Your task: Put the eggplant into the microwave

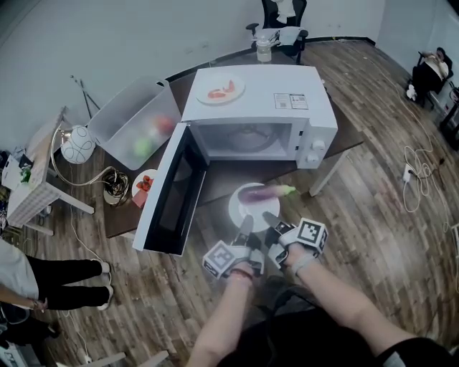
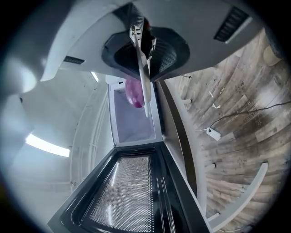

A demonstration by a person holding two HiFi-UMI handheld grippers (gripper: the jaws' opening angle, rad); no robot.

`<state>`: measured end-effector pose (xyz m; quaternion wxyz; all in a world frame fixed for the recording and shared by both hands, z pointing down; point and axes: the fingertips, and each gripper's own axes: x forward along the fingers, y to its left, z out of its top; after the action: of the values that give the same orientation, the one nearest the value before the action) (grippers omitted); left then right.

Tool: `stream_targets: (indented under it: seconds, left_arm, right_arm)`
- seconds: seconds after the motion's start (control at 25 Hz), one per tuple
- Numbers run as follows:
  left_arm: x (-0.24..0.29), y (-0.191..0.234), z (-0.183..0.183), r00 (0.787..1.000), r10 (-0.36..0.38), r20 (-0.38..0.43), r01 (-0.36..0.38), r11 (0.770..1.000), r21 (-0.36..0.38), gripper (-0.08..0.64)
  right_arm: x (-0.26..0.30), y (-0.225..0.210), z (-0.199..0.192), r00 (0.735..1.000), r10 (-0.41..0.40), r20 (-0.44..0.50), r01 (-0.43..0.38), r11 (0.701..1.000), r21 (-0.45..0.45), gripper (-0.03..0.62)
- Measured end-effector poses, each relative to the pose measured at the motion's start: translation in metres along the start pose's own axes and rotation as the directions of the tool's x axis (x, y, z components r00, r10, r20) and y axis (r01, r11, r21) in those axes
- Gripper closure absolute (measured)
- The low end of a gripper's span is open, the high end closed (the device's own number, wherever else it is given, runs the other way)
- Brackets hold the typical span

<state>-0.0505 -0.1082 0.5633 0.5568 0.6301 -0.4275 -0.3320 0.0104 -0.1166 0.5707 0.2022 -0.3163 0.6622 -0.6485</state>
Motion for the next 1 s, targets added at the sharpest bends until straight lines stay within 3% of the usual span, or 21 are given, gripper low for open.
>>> stream_targets:
  seconds: [0.24, 0.4, 0.48, 0.6, 0.68, 1.0]
  left_arm:
    - [0.009, -0.005, 0.012, 0.999, -0.008, -0.031, 0.013, 0.989, 0.148, 0.491]
    - [0.009, -0.007, 0.022, 0.999, -0.012, -0.049, 0.025, 0.959, 0.281, 0.451]
    - [0.009, -0.008, 0.024, 0.997, -0.009, -0.071, 0.035, 0.926, 0.376, 0.439]
    - [0.011, -0.013, 0.021, 0.994, 0.012, -0.112, 0.052, 0.832, 0.552, 0.437]
    - [0.012, -0.015, 0.022, 0.993, 0.025, -0.115, 0.053, 0.778, 0.626, 0.431]
    - [0.018, -0.017, 0.028, 0.994, 0.033, -0.103, 0.051, 0.696, 0.716, 0.411]
  right_arm:
    - [0.014, 0.003, 0.013, 1.0, 0.008, -0.01, -0.008, 1.0, -0.007, 0.572]
    - [0.022, 0.003, 0.027, 1.0, 0.009, -0.006, -0.009, 1.0, -0.006, 0.572]
    - [0.026, 0.004, 0.033, 1.0, 0.008, -0.005, -0.008, 1.0, -0.01, 0.572]
    - [0.033, 0.007, 0.041, 1.0, 0.011, -0.009, -0.011, 1.0, -0.016, 0.572]
    - [0.038, 0.008, 0.045, 1.0, 0.013, -0.019, -0.013, 1.0, -0.021, 0.572]
    - [0.055, 0.015, 0.05, 0.997, 0.023, -0.071, -0.024, 1.0, -0.019, 0.572]
